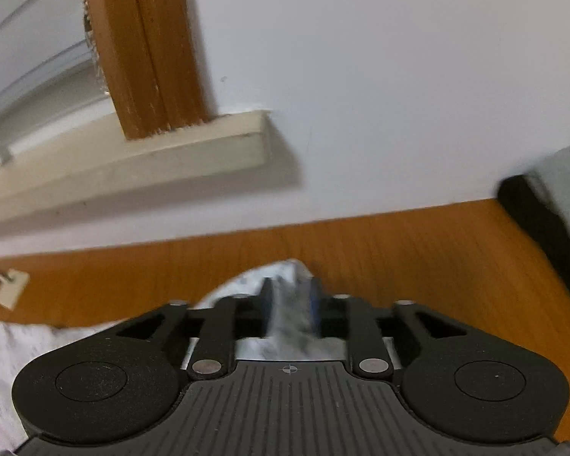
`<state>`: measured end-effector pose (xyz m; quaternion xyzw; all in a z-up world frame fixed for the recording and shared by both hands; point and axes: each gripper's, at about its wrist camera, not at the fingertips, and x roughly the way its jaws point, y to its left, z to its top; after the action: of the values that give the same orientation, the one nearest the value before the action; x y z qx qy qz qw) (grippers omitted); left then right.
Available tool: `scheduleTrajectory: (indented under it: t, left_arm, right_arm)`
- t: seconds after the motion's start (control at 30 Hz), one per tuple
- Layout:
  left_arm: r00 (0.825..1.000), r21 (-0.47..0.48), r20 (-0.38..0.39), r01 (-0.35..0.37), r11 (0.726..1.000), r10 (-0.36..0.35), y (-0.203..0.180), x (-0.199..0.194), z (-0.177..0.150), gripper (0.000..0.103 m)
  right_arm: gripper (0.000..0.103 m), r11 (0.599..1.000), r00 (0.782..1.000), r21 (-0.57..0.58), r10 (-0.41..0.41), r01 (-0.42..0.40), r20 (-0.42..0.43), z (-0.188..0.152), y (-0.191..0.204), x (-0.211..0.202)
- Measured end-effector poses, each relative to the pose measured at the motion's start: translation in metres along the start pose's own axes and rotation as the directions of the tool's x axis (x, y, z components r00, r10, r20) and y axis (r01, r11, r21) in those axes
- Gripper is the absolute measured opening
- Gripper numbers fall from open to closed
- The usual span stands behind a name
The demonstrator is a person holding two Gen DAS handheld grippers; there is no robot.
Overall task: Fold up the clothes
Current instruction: 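Open the right gripper and release the fabric onto the shirt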
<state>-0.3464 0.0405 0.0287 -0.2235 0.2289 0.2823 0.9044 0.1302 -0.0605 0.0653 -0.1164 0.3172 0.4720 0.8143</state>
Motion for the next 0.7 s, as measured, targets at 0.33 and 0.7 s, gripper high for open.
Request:
scheduleTrajectory:
  t: [0.33,0.7]
  left_arm:
    - [0.997,0.083,0.022,-0.078,0.993,0.077,-0.005,-0.043,-0.007,0.074]
    - [0.994,0.244,-0.067,-0.068,0.967,0.087,-0.029,-0.057,-0.03,0.028]
  right_arm:
    - [0.066,0.996,0.999,-0.086,-0.024,0.028,0.046,-0.056,-0.02,-0.095]
    - [0.066,0.999,0.998,-0.039,-0.002,0.005,0.069,-0.116,-0.031,-0.148]
